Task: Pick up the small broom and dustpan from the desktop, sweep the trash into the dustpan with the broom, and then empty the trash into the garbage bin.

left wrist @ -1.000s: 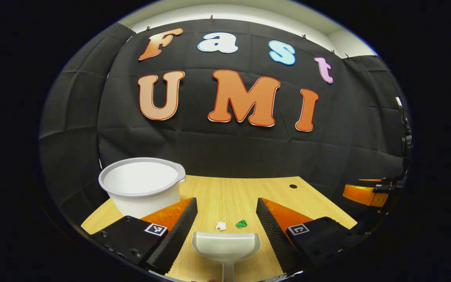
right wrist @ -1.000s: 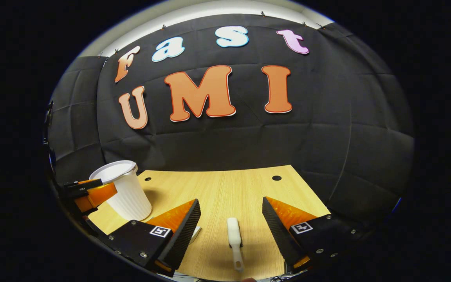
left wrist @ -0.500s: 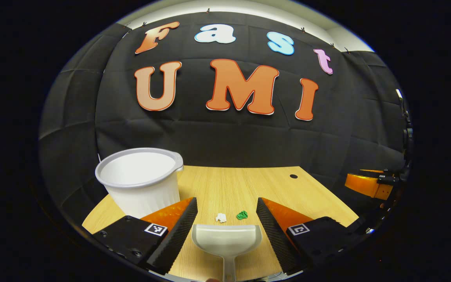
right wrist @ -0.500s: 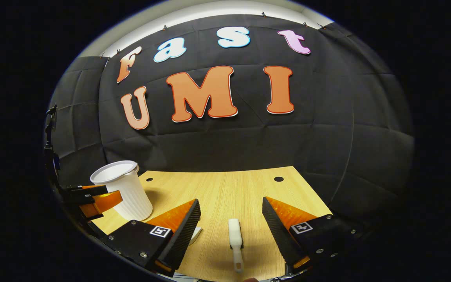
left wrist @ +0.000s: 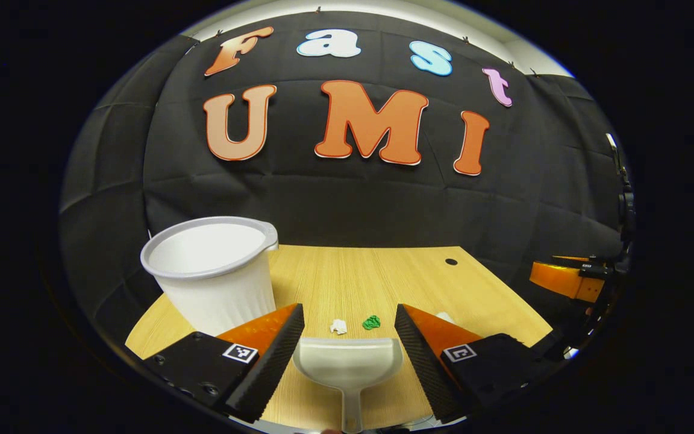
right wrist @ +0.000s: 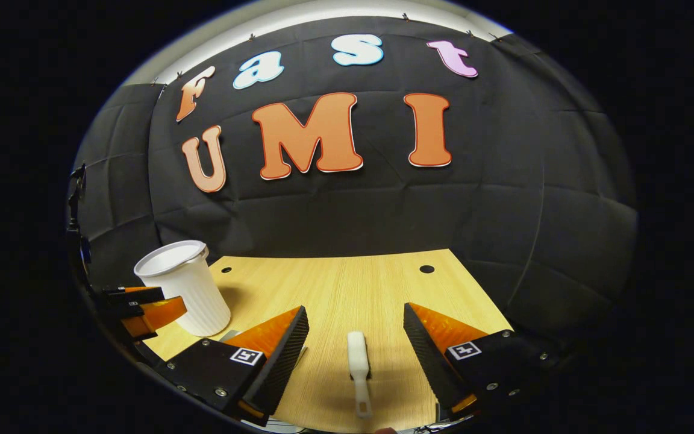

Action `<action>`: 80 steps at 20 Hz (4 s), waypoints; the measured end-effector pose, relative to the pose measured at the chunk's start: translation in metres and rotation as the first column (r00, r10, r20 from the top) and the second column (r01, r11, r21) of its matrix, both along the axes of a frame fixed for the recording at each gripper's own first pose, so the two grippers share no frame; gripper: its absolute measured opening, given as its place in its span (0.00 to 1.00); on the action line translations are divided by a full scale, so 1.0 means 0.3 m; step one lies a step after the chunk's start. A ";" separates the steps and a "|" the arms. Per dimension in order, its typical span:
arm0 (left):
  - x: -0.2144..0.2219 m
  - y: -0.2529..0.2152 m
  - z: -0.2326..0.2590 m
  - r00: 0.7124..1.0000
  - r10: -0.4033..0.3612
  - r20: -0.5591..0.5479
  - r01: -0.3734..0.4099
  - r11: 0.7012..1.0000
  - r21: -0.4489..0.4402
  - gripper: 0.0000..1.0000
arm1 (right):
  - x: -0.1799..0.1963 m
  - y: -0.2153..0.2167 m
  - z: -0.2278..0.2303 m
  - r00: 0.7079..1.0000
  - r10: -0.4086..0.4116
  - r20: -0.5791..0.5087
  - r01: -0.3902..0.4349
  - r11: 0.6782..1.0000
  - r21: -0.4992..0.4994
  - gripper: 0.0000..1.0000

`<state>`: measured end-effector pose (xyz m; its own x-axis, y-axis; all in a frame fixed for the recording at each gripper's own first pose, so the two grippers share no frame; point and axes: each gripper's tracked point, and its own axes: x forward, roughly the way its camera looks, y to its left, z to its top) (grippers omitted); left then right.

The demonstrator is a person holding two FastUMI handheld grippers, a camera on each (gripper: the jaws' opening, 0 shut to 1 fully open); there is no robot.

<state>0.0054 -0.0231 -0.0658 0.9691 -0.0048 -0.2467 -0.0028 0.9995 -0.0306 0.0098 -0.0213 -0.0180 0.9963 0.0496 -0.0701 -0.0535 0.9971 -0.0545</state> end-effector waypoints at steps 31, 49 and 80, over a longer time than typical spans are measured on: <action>-0.058 0.066 -0.757 0.429 -0.086 -0.899 0.038 0.996 -0.077 0.77 | 0.039 -0.258 -0.209 0.980 -0.084 -0.183 0.098 0.993 0.067 0.95; -0.018 0.128 -0.702 0.561 -0.127 -0.818 0.040 0.991 -0.126 0.32 | 0.098 -0.068 -0.611 0.741 0.041 -0.670 -0.021 0.999 0.038 0.96; 0.007 0.259 -0.752 0.577 -0.249 -0.778 0.228 0.964 -0.139 0.30 | 0.560 0.209 -0.680 0.632 0.099 -0.769 -0.480 0.829 -0.287 0.21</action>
<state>0.0074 0.0545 -0.2915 0.3646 -0.2222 -0.9043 0.2026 0.9668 -0.1559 0.1779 0.0413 -0.2218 0.5629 0.1017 -0.8203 -0.5453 0.7915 -0.2761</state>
